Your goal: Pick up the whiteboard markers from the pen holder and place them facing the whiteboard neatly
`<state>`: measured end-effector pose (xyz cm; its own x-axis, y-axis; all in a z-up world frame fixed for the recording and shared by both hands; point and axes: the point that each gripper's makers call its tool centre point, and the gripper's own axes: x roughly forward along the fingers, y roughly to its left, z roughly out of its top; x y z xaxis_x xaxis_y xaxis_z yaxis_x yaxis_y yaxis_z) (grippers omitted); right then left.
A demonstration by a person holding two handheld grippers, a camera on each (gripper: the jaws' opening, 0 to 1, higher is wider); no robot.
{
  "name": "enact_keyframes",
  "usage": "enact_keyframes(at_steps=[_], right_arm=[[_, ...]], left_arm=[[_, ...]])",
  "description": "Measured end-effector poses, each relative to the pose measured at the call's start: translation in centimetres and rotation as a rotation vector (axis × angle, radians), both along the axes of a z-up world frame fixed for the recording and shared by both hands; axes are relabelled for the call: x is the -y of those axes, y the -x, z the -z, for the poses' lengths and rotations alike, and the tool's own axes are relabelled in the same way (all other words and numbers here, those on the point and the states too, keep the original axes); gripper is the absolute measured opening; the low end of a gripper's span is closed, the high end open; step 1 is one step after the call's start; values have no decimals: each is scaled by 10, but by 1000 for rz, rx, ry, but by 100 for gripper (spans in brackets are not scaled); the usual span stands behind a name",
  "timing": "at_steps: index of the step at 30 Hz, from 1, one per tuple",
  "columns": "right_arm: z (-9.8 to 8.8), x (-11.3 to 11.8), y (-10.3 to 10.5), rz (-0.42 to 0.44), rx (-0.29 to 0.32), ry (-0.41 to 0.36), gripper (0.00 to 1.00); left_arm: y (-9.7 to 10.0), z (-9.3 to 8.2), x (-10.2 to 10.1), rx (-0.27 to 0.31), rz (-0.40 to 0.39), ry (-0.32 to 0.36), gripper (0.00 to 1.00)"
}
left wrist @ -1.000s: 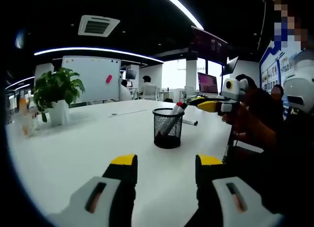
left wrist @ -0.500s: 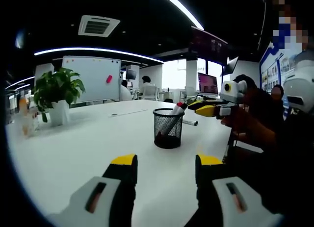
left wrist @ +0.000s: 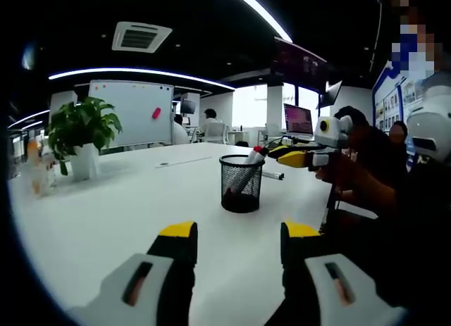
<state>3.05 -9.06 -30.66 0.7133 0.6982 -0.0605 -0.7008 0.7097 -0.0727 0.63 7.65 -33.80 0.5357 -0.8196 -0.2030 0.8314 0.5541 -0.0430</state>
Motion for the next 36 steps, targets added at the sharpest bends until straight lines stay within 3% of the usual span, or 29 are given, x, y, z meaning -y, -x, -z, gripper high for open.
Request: enact_keyframes(at_steps=[36], right_arm=[[-3,1,-12,55,-12,-3,20]], left_arm=[[1,2,3,-3,7,-5,48]])
